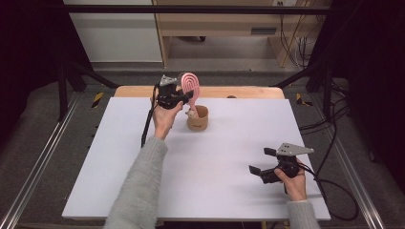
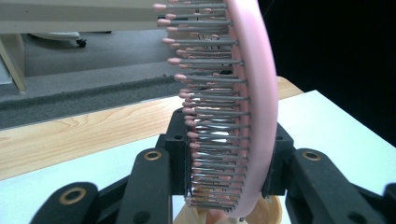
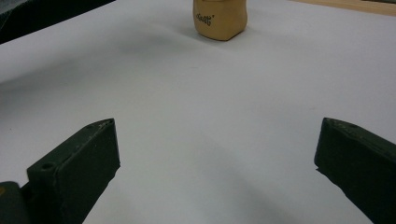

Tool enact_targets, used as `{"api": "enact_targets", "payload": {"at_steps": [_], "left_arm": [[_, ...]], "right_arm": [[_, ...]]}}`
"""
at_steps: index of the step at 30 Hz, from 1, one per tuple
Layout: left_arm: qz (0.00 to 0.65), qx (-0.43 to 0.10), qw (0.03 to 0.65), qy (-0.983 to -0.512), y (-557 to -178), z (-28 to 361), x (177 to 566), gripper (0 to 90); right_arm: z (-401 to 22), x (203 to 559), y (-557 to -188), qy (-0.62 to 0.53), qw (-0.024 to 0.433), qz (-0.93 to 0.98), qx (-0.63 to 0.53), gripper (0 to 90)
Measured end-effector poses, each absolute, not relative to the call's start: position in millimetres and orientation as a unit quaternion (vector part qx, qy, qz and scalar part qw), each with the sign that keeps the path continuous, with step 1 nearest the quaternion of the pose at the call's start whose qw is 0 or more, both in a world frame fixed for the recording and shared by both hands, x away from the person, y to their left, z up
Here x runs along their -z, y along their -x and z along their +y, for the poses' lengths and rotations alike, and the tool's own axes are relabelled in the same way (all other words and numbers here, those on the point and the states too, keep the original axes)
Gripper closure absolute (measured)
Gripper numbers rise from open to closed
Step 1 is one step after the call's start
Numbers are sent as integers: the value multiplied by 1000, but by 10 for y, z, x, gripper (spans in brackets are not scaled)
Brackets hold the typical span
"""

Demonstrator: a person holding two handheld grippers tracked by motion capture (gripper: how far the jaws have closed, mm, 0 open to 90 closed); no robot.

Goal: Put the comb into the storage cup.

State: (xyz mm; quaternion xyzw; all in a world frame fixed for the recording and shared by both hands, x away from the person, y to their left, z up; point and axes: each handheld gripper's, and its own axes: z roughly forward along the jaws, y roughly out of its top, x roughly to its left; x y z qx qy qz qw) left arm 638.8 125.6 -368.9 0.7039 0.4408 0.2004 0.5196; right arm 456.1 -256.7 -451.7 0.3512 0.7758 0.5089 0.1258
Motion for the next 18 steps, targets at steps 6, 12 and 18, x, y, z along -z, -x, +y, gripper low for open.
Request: {"api": "enact_targets", "payload": {"at_steps": [6, 12, 18], "left_arm": [[442, -204, 526, -697, -6379, 1300, 3713, 618], [445, -215, 522, -695, -6361, 1366, 3729, 603], [444, -216, 523, -695, -6348, 1396, 3743, 597]], "right_arm": [[-2569, 4515, -4560, -351, 126, 776, -509, 4], [-2567, 4517, -4561, -351, 126, 776, -508, 4], [-2563, 4520, -4562, -351, 127, 777, -508, 4]]}}
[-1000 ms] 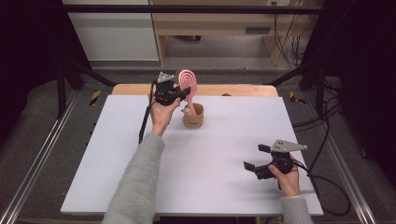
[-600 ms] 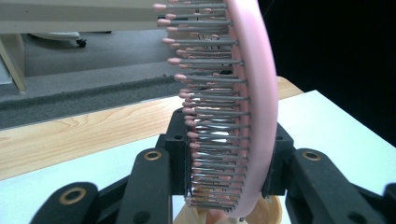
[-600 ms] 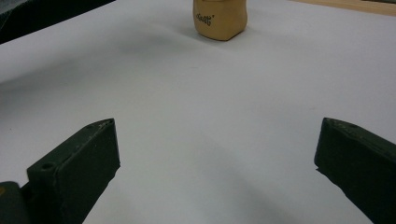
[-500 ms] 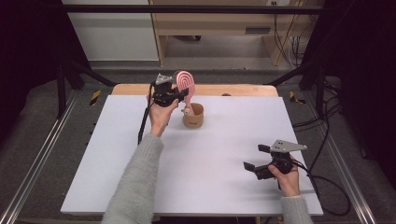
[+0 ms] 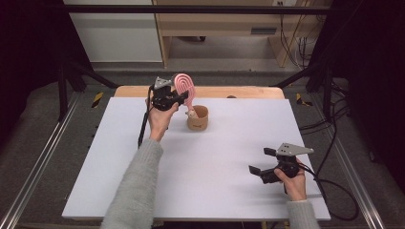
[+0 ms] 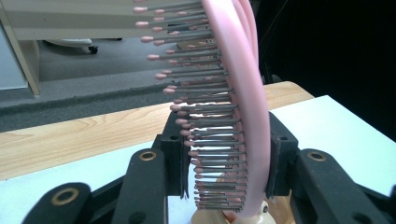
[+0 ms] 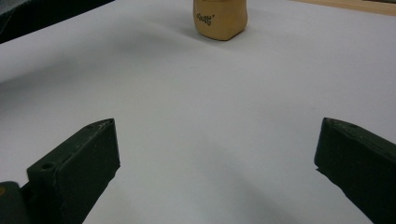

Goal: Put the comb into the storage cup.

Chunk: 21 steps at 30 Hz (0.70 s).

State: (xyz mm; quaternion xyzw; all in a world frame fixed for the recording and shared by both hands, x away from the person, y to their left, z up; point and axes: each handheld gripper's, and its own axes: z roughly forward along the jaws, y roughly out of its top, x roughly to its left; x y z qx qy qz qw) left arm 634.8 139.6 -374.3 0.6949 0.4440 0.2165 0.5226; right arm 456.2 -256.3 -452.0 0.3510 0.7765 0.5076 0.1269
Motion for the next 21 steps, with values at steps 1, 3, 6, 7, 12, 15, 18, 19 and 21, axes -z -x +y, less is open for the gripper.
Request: {"api": "enact_targets", "payload": {"at_steps": [1, 3, 6, 7, 12, 15, 18, 19, 21], "left_arm": [[444, -217, 522, -695, -6345, 1394, 3742, 595], [443, -218, 522, -695, -6340, 1391, 3740, 585], [441, -221, 520, -697, -6332, 1389, 3736, 559], [440, -222, 520, -698, -6330, 1389, 3734, 543], [437, -230, 514, -702, -6322, 1388, 3726, 488], [436, -234, 513, -702, -6314, 1384, 3717, 454], [436, -236, 512, -701, -6308, 1386, 3710, 422], [436, -236, 512, -701, -6308, 1389, 3708, 411], [436, -236, 510, -702, -6309, 1395, 3709, 381]], "right_arm": [[-2563, 4520, -4562, -351, 127, 776, -508, 4], [-2564, 4519, -4562, -351, 127, 776, -508, 4], [-2564, 4518, -4562, -351, 127, 776, -508, 4], [-2565, 4518, -4561, -350, 127, 776, -508, 4], [-2564, 4518, -4562, -350, 127, 776, -509, 4], [-2562, 4518, -4562, -350, 127, 776, -509, 4], [-2561, 4518, -4561, -350, 127, 776, -509, 4], [-2561, 4517, -4561, -349, 127, 777, -509, 4], [-2560, 4516, -4560, -349, 127, 776, -509, 4]]}}
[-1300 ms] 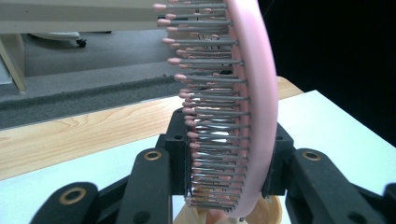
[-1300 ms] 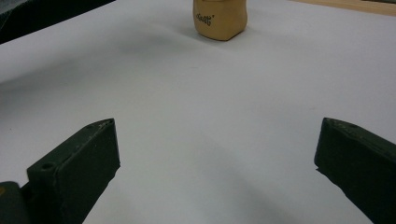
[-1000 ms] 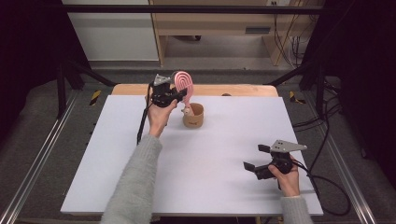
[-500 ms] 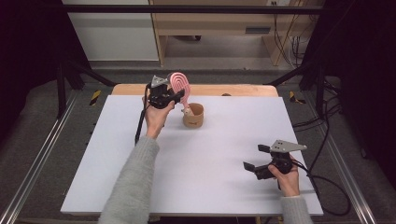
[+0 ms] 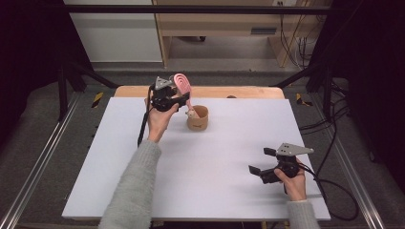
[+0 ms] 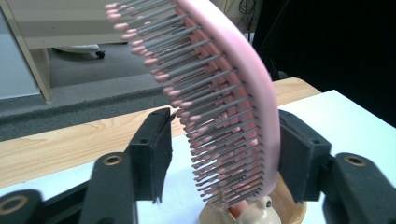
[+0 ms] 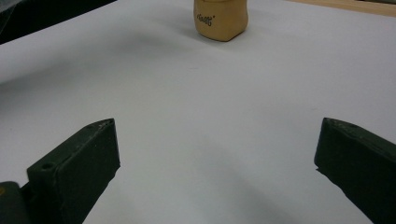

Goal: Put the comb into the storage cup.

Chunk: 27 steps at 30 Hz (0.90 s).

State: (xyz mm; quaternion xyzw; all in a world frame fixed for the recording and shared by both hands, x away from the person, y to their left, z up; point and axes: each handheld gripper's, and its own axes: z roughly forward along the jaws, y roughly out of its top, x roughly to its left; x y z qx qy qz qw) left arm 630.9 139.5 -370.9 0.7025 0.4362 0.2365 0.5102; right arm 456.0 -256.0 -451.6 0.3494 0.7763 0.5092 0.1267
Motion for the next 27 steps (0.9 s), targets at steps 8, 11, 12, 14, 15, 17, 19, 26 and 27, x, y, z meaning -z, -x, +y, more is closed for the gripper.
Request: {"api": "enact_targets", "payload": {"at_steps": [8, 11, 12, 14, 15, 17, 19, 26, 27], "left_arm": [[432, -234, 512, -704, -6301, 1412, 3720, 252], [428, -233, 514, -706, -6284, 1406, 3721, 200], [425, -232, 514, -707, -6278, 1405, 3723, 179], [423, -232, 512, -711, -6266, 1406, 3721, 141], [423, -234, 509, -712, -6258, 1406, 3721, 123], [420, -237, 507, -715, -6238, 1408, 3718, 85], [418, -240, 509, -713, -6208, 1418, 3716, 71], [410, -232, 525, -709, -6108, 1475, 3681, 54], [408, -230, 527, -709, -6092, 1486, 3674, 49]], "right_arm": [[-2560, 4516, -4561, -349, 127, 776, -509, 5], [-2559, 4517, -4562, -349, 127, 777, -509, 4], [-2560, 4516, -4561, -349, 127, 776, -509, 4], [-2560, 4514, -4560, -349, 127, 776, -509, 4], [-2560, 4514, -4560, -349, 127, 776, -509, 4], [-2557, 4513, -4560, -349, 127, 777, -508, 4], [-2554, 4514, -4561, -349, 126, 777, -508, 4], [-2547, 4518, -4562, -350, 125, 777, -508, 4], [-2547, 4519, -4563, -349, 127, 777, -508, 4]]}}
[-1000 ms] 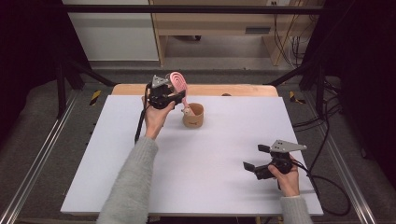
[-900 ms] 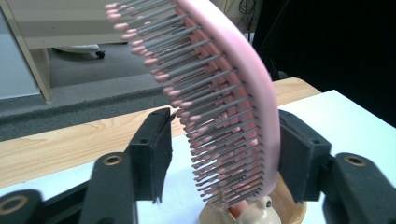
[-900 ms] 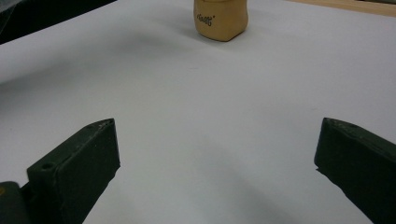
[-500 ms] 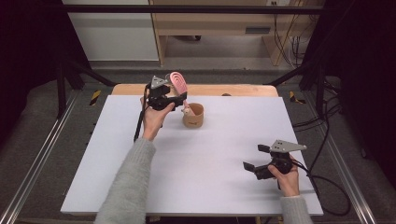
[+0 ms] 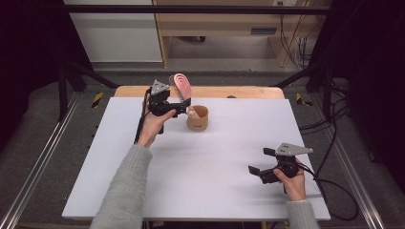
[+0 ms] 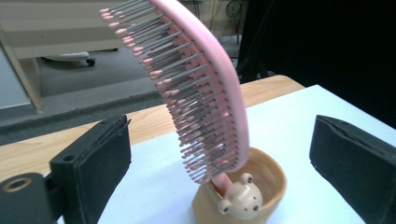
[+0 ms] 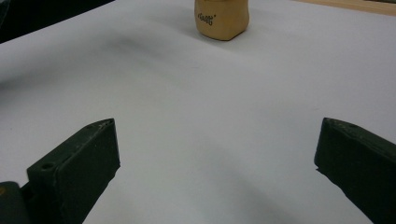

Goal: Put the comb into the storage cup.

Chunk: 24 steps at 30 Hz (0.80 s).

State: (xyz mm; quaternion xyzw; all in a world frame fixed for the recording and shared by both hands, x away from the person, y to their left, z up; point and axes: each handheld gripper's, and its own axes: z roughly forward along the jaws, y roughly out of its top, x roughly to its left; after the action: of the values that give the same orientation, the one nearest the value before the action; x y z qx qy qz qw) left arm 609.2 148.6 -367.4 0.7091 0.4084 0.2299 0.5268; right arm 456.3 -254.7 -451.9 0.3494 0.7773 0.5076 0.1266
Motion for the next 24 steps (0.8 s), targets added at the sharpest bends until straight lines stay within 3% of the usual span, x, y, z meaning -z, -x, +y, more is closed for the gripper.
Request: {"api": "enact_targets", "payload": {"at_steps": [24], "left_arm": [[368, -211, 556, -715, -5637, 1832, 3531, 36]], "right_arm": [[-2545, 4519, -4564, -351, 128, 775, -510, 4]]}}
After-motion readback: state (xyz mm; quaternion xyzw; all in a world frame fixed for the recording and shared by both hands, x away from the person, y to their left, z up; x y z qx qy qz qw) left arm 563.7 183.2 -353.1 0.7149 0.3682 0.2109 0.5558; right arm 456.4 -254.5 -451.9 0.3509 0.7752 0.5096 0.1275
